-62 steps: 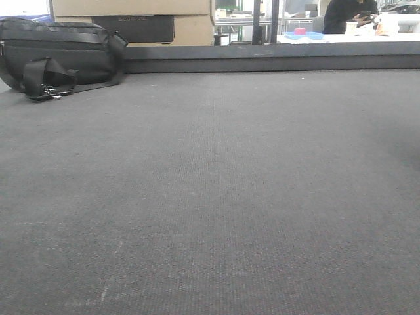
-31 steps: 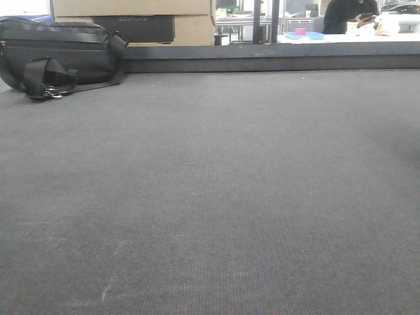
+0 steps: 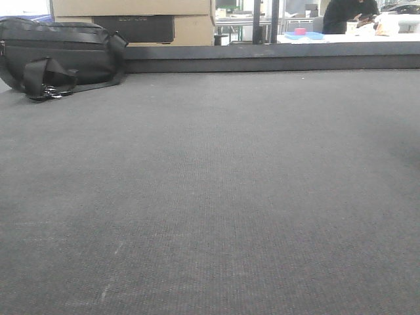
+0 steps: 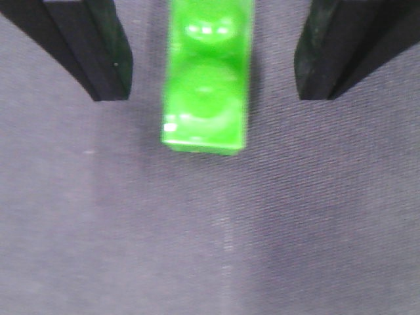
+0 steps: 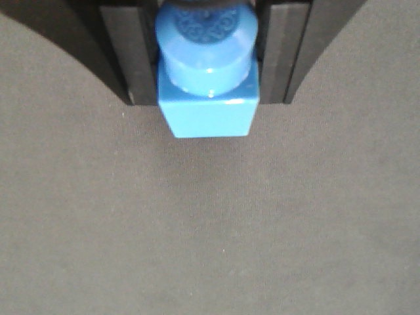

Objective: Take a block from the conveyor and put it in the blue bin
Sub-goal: 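Center the left gripper over the green block and close on it, then lift both held blocks up off the conveyor belt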

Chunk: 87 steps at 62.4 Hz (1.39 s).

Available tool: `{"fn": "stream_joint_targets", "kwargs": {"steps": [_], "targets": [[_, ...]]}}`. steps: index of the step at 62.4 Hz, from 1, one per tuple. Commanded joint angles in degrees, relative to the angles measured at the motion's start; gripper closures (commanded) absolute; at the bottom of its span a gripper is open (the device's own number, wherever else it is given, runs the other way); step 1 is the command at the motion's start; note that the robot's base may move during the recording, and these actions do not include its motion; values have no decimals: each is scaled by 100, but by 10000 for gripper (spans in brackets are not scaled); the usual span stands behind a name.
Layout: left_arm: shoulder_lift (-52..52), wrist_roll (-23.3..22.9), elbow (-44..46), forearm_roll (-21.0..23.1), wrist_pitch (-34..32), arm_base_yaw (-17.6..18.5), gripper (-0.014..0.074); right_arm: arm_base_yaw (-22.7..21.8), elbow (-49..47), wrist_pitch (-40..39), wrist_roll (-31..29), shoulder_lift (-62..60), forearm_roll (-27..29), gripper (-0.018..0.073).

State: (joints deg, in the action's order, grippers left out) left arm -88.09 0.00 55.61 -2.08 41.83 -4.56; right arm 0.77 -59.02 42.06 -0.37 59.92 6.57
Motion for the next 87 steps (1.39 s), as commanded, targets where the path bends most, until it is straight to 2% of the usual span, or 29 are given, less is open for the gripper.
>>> {"fn": "stream_joint_targets", "kwargs": {"steps": [1, 17, 22, 30, 38, 39, 56, 60, 65, 71, 80, 87], "targets": [[-157, -59, -16, 26, -23, 48, 177, -32, -28, -24, -18, -51, 5, 721], [-528, -59, -16, 26, -70, 247, 178, -32, -28, -56, -18, -51, 5, 721], [-527, -59, -16, 26, -111, 247, 220, -32, -28, -56, -18, -51, 5, 721], [-527, -59, 62, -36, -101, 247, 430, -32, -28, -36, -18, -51, 5, 721], [-516, -59, 172, -96, 29, 247, 697, -32, -28, -13, -18, -51, 5, 721], [-516, -59, 209, -96, 79, 247, 707, -32, -28, -13, -18, -51, 5, 721], [242, 0, 580, -31, 514, 270, 708, -32, -28, -159, -18, -51, 82, 721], [619, 239, 580, 52, 471, 321, 708, -32, -28, -159, -18, -51, 198, 721], [1052, 857, 568, 309, 329, 452, 708, -32, -28, -146, -18, -51, 303, 721], [1618, 1224, 418, 602, -106, 599, 708, -32, -28, -167, -18, -51, 324, 721], [2586, 1190, -191, 872, -1068, 643, 708, -19, 111, -461, -596, -115, 312, 721], [3355, 984, -929, 947, -1779, 643, 708, -13, 551, -1200, -822, -359, 312, 721]]}}
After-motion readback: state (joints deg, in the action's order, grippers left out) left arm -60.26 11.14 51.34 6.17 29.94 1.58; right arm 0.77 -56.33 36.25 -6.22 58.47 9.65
